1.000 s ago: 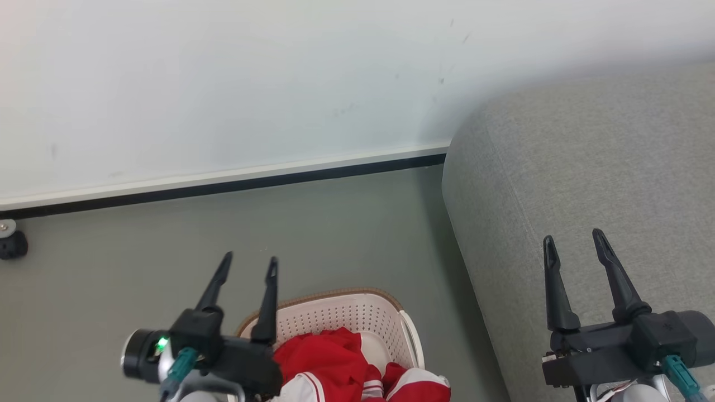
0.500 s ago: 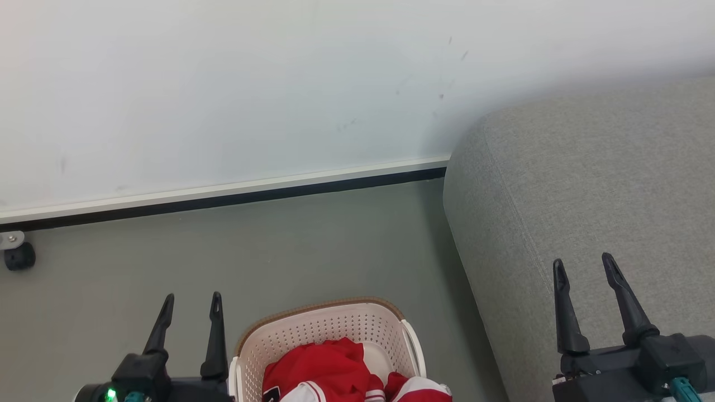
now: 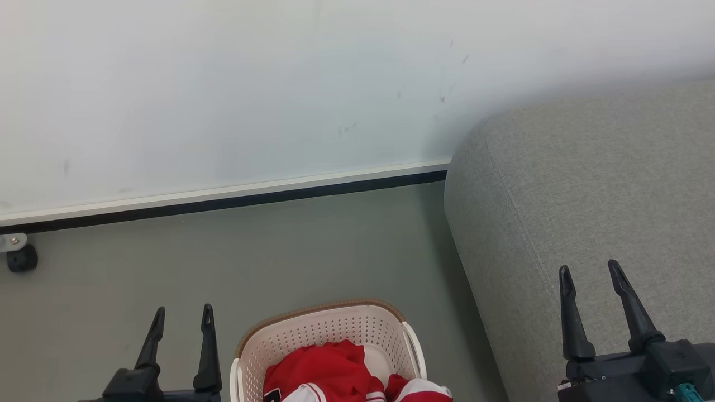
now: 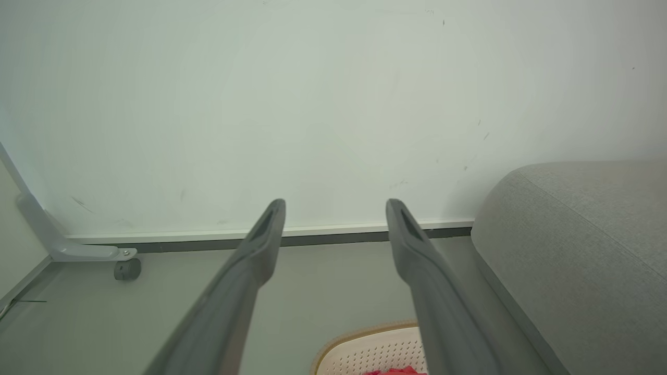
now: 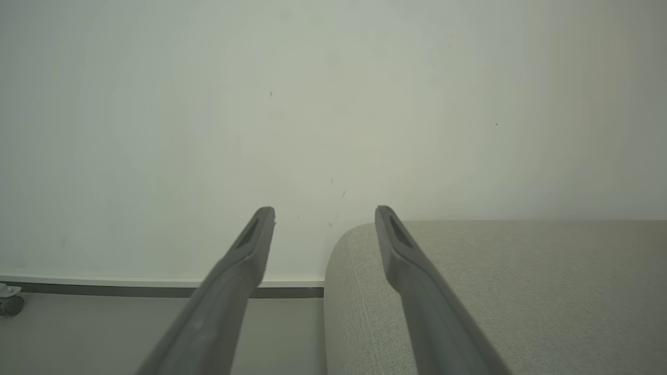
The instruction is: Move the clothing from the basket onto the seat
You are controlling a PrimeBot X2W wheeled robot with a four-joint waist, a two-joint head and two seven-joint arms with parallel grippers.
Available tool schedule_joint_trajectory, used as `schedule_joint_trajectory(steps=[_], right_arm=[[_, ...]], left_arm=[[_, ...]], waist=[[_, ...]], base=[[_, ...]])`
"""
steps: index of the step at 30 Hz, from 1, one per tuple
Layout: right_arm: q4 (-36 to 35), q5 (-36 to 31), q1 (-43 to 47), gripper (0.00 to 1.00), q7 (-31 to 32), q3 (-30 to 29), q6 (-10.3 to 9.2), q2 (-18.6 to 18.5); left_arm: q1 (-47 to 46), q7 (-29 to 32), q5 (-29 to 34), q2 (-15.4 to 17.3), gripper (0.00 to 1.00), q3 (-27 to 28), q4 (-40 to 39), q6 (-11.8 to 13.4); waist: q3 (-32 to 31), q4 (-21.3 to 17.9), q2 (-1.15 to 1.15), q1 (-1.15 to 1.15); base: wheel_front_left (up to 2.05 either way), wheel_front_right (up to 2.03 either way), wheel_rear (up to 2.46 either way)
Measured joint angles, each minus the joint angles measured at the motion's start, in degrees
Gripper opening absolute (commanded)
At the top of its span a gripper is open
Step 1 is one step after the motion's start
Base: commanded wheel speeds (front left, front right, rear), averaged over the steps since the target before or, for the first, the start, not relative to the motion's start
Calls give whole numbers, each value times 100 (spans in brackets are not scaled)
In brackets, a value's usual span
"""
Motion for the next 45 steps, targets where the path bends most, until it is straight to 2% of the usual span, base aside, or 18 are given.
schedule_joint_trajectory(steps=[15,24,45], right_arm=[[18,15,57,100,0,-40,1,2],[-151,68,67,100,0,-94,2,2],[-442,124,-1152,100,0,-309,35,-155]], left_arm=[[71,0,138,-3,100,5,-126,0],[-79,2,297,11,100,-207,-144,-9],[-1934,742,1084,-214,100,-1339,1873,-357]], waist=[[-18,-4,0,0],[333,-6,0,0],[1877,-204,1,2]], base=[[0,0,0],[0,0,0],[0,0,0]])
